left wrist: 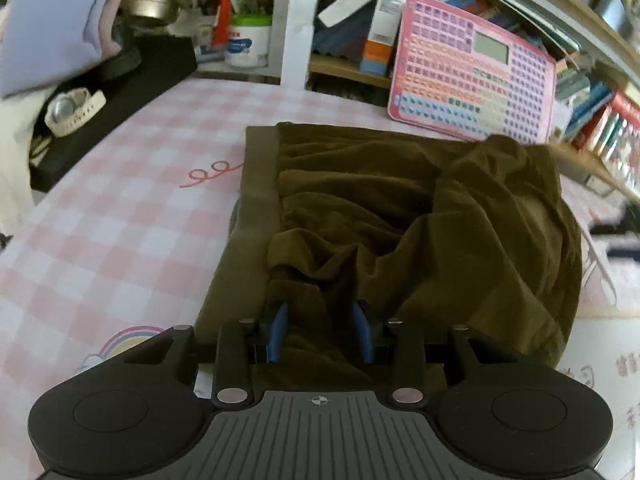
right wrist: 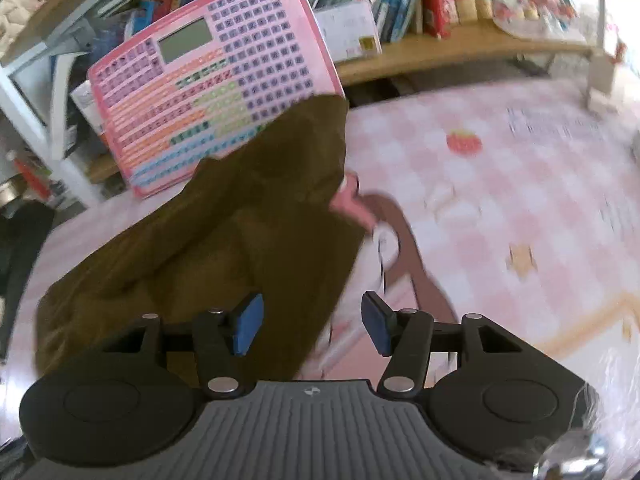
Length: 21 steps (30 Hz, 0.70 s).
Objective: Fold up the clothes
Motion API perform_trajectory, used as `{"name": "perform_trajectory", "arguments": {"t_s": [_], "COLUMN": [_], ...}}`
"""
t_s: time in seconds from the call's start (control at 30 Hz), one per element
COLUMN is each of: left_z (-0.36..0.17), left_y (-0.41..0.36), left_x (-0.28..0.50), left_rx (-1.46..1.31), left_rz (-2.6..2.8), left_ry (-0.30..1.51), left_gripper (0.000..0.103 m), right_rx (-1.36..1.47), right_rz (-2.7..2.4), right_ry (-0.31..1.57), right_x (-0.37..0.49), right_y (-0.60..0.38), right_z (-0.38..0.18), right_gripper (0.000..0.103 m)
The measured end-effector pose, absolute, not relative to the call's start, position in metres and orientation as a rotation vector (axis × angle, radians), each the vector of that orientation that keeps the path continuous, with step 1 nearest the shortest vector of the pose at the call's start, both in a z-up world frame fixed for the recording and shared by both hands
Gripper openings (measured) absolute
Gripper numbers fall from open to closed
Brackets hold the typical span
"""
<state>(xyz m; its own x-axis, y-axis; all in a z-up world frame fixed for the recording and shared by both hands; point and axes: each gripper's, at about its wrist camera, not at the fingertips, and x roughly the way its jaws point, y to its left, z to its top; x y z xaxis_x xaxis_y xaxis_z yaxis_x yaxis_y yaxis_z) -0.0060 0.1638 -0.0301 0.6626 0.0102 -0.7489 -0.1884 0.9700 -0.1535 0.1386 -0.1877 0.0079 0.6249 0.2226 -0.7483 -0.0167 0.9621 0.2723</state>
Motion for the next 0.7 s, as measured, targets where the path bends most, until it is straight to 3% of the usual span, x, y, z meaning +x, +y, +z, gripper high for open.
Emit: {"name": "perform_trajectory", "arguments": {"t_s": [0.2,0.23,0.3,0.43,0.7], "left_z": [-0.030,-0.030,-0.031,-0.030,-0.031], "left_y": [0.170,0.169,0.167,0.168,0.175], "left_x": [-0.006,-0.007,-0.008,-0.009,-0.007], "left_rx": [-0.274,-0.271,-0.263,-0.272,-0.275], "left_rz": [0.124,0.126,0.130,0.130,0.060], "left_ry": [0.845,0.847,0.849,0.855,0.868], "left_gripper": [0.037,0.037,0.037,0.037,0.042], "right_rx": [0.144,0.128,0.101,-0.021,-0.033], "right_rz": [0.078,0.072,0.054,0.076,0.005], "right_ry": [0.904,0.913,0.942,0.917,0.903], "right_x": [0.177,0.178,0.180,0.171,0.108], "right_y": [-0.175,-0.172,-0.168,-0.159,-0.196], "right_z": [-0.005,-0.007,-0.014,-0.024,-0.022], "right_gripper": [0.052,0.049,0.028,0.007,0.002]}}
